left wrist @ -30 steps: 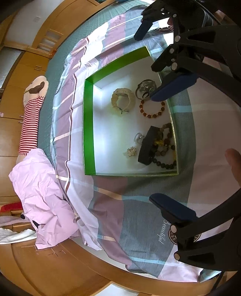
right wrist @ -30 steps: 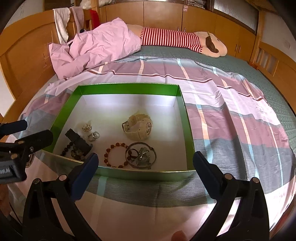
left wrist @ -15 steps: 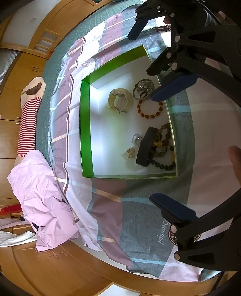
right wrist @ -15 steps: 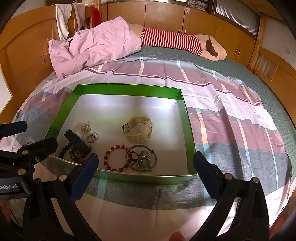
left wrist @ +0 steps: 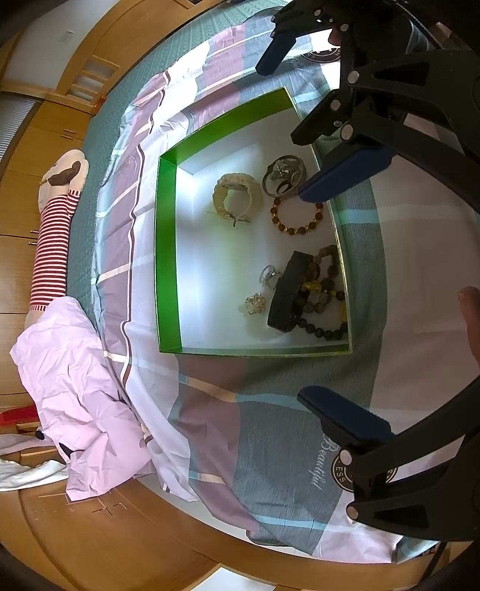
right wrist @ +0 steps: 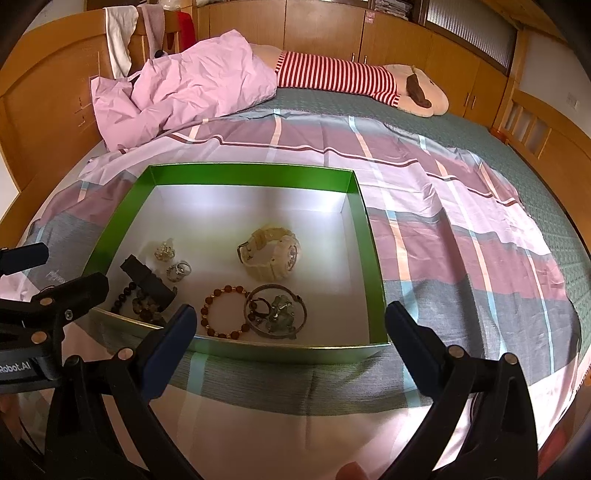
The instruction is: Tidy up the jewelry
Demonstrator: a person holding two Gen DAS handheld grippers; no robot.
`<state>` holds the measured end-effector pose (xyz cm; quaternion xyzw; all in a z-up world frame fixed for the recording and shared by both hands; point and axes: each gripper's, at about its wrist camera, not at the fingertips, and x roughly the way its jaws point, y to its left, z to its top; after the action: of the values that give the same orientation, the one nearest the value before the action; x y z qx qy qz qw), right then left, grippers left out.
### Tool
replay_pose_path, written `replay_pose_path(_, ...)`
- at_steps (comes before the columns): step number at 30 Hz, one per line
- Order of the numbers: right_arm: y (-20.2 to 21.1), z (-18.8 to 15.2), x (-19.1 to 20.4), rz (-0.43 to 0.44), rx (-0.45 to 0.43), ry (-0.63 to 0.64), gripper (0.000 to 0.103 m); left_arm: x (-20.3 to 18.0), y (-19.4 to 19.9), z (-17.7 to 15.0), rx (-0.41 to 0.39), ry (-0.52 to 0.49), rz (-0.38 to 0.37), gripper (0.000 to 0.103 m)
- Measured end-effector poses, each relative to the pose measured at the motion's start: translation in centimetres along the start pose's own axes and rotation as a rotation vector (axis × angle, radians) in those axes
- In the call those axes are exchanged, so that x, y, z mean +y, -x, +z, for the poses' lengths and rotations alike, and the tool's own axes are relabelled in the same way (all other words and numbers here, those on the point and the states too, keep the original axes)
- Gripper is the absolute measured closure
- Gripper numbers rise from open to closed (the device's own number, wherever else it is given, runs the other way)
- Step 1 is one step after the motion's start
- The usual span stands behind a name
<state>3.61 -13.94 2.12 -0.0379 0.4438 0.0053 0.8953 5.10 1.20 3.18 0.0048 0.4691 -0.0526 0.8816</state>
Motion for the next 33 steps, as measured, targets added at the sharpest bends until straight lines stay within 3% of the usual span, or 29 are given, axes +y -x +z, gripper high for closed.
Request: replay_pose_path(33, -0.65, -0.54, -0.59, 0.008, 0.015, -0.015, 0.004, -0.33, -0.65, -0.29, 0.019, -0.001, 0.008, 0.004)
